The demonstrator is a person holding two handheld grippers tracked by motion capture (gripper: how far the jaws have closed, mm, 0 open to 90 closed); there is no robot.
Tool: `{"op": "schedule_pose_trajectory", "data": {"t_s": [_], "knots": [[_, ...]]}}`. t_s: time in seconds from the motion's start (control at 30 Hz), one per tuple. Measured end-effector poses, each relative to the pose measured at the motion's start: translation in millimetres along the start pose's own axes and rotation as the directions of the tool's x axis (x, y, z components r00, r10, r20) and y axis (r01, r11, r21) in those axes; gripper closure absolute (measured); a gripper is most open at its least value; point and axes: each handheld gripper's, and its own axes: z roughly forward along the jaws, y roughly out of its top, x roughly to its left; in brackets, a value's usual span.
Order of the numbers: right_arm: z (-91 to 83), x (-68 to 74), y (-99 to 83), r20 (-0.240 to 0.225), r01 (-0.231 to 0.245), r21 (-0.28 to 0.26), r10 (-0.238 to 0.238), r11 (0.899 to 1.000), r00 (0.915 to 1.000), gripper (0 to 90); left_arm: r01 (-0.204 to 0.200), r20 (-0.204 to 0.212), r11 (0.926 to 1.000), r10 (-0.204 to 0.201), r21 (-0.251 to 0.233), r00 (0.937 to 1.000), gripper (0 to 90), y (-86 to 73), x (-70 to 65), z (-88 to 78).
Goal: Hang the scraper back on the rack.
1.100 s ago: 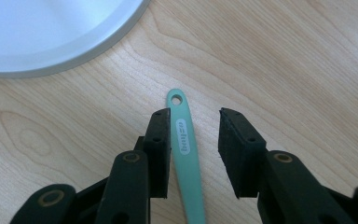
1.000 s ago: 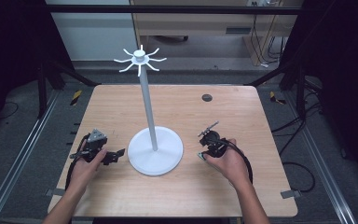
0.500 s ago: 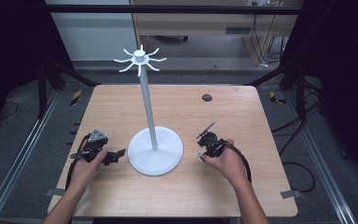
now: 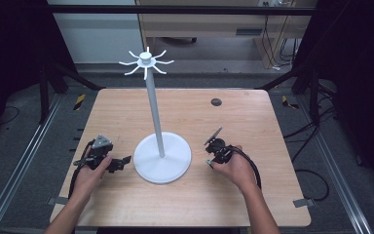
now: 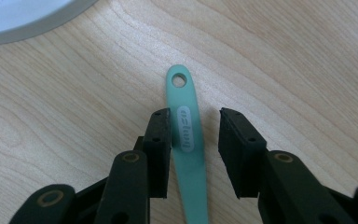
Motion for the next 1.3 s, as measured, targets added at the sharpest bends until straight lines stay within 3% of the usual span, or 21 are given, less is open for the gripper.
{"op": "schedule_pose_trajectory", "data": {"t_s": [0.17,0.2,0.23,0.3,0.4,0.47,0.6,0.63,0.67,0.7,0.77,0.8,0.83,0.87,0.9,1.07,1.1,1.13,1.3], "knots": [[1.3,-3.0,0.1,-0.007,0.038,0.005,-0.038,0.999,0.9992,66.9,0.002,-0.002,1.0,-0.002,0.001,1.0,4.0,-0.1,-0.4,-0.3],[0.9,0.0,1.6,-0.019,-0.002,0.022,0.003,1.0,0.9998,67.3,0.003,-0.002,1.0,-0.003,0.0,1.0,4.0,-0.2,-0.3,-0.2],[0.9,0.0,1.6,-0.019,-0.002,0.022,0.003,1.0,0.9998,67.4,0.003,-0.001,1.0,-0.003,0.0,1.0,4.0,-0.2,-0.3,-0.3],[2.6,-2.4,1.6,-0.014,0.047,0.025,-0.047,0.999,0.9988,67.6,0.003,0.0,1.0,-0.003,0.0,1.0,4.0,-0.2,-0.2,-0.1],[3.9,-0.6,2.8,-0.027,0.017,0.044,-0.016,0.999,0.9995,67.8,0.004,-0.001,1.0,-0.004,0.0,1.0,4.0,-0.2,0.0,0.0],[4.6,-1.5,3.5,-0.038,0.025,0.044,-0.023,0.999,0.999,71.8,0.004,-0.004,1.0,-0.004,-0.001,1.0,4.0,-0.2,0.3,-0.5],[3.9,-1.2,3.1,-0.012,0.059,0.038,-0.058,0.998,0.9982,73.4,0.004,-0.005,1.0,-0.004,-0.002,1.0,4.0,-0.1,0.8,-0.8],[2.4,-1.5,2.5,-0.018,0.052,0.029,-0.052,0.998,0.9985,73.6,0.004,-0.004,1.0,-0.004,-0.001,1.0,4.0,-0.1,0.8,-0.6],[-1.1,-0.2,2.4,-0.03,0.014,0.021,-0.013,1.0,0.9995,73.6,0.005,-0.003,1.0,-0.005,-0.002,1.0,4.0,-0.2,0.5,-0.3],[-3.2,-3.1,0.5,-0.023,0.038,-0.007,-0.038,0.999,0.999,73.7,0.003,-0.003,1.0,-0.003,-0.002,1.0,4.0,-0.1,0.5,-0.1],[-12.6,-4.2,-1.5,-0.034,-0.004,-0.037,0.003,0.999,0.9994,73.8,0.003,-0.002,1.0,-0.003,-0.001,1.0,4.0,-0.2,0.3,0.1],[-22.7,-7.0,-5.2,-0.036,-0.032,-0.09,0.029,0.995,0.9989,73.9,0.003,-0.002,1.0,-0.003,0.0,1.0,4.0,-0.2,0.3,0.0],[-22.7,-7.0,-5.2,-0.036,-0.032,-0.09,0.029,0.995,0.9989,73.9,0.003,-0.002,1.0,-0.003,-0.001,1.0,4.0,-0.2,0.3,0.1],[-33.5,-9.8,-9.3,-0.048,-0.06,-0.138,0.054,0.989,0.9974,74.0,0.002,-0.003,1.0,-0.002,0.0,1.0,4.0,-0.2,0.2,0.1],[-33.5,-9.8,-9.3,-0.048,-0.06,-0.138,0.054,0.989,0.9974,74.0,0.004,-0.002,1.0,-0.004,0.001,1.0,4.0,-0.2,0.1,0.2],[-59.0,-10.8,-18.6,-0.052,-0.079,-0.252,0.068,0.964,0.9963,74.1,0.0,-0.004,1.0,0.0,0.006,1.0,4.0,-0.2,-0.9,0.4],[-69.3,-11.0,-21.6,-0.052,-0.091,-0.3,0.079,0.949,0.9956,74.1,0.0,-0.004,1.0,0.0,0.007,1.0,4.0,-0.2,-0.8,0.5],[-69.3,-11.0,-21.6,-0.052,-0.091,-0.3,0.079,0.949,0.9956,74.1,0.0,-0.004,1.0,0.0,0.008,1.0,4.0,-0.3,-0.8,0.6],[-90.3,-15.2,-27.7,-0.069,-0.113,-0.411,0.093,0.905,0.9933,74.2,0.001,-0.007,1.0,-0.001,0.006,1.0,4.0,-0.6,-0.6,0.3]]}}
